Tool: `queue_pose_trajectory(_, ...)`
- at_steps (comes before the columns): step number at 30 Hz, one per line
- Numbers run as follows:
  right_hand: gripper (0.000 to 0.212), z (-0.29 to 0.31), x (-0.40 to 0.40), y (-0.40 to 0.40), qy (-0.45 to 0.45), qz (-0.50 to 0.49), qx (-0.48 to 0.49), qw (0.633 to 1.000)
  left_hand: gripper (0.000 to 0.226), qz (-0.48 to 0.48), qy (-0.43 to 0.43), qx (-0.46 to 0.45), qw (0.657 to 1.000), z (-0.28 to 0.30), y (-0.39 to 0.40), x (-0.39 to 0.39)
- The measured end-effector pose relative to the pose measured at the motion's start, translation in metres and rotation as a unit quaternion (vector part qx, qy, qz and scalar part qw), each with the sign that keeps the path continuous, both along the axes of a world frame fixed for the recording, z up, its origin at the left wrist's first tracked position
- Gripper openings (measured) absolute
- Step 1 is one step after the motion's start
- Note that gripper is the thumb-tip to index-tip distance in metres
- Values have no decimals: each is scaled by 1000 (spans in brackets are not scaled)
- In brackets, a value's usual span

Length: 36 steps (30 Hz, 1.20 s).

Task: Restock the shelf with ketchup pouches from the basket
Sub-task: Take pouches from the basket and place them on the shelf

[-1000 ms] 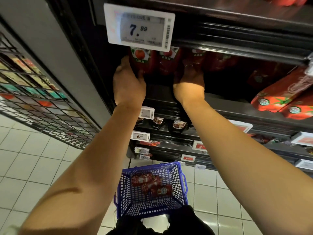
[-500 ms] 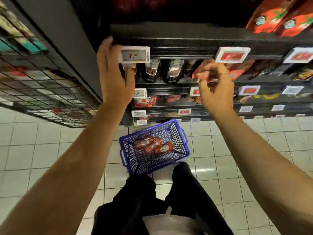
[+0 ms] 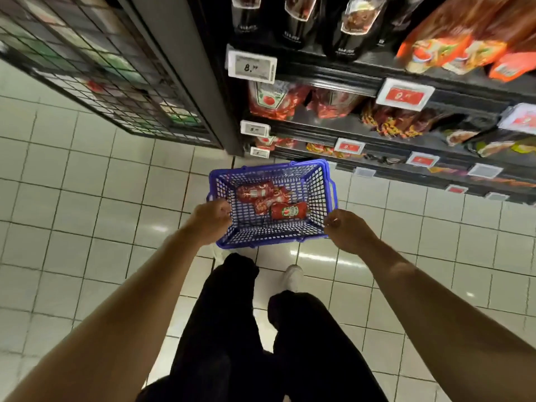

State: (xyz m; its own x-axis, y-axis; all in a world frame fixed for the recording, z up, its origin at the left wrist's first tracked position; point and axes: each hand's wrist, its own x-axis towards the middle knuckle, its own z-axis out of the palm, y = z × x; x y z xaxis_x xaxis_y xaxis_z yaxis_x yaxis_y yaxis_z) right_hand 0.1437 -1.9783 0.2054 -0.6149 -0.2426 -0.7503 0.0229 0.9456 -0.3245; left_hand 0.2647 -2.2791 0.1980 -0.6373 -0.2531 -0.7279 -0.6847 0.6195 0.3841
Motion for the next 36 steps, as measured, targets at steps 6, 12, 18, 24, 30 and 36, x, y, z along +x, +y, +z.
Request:
queue_pose_trajectory(6,22,-114,6,21,-11,95,36,995,33,45,-41,-17,998,-127,45,26)
queue_pose_trajectory(12,12,-259,-25,5,-3,178,43,983,45,120,-12,-41,992,-287,47,0)
queue_pose_trajectory(18,32,-416,-40,-3,-17,211,21,977,51,312,-8,-1,950,-439,32,-41)
queue_pose_trajectory(24,81,-512,-36,-20,-5,281,115,953,64,420,59,-23,905,-535,18,-59)
queue_pose_trajectory(30,108,-562,-39,-34,77,307,178,932,47,423,124,-50,896,-581,8,-66)
queue_pose_trajectory(36,74,-567,-51,-44,125,391,118,904,55,550,173,53,815,-579,18,-79)
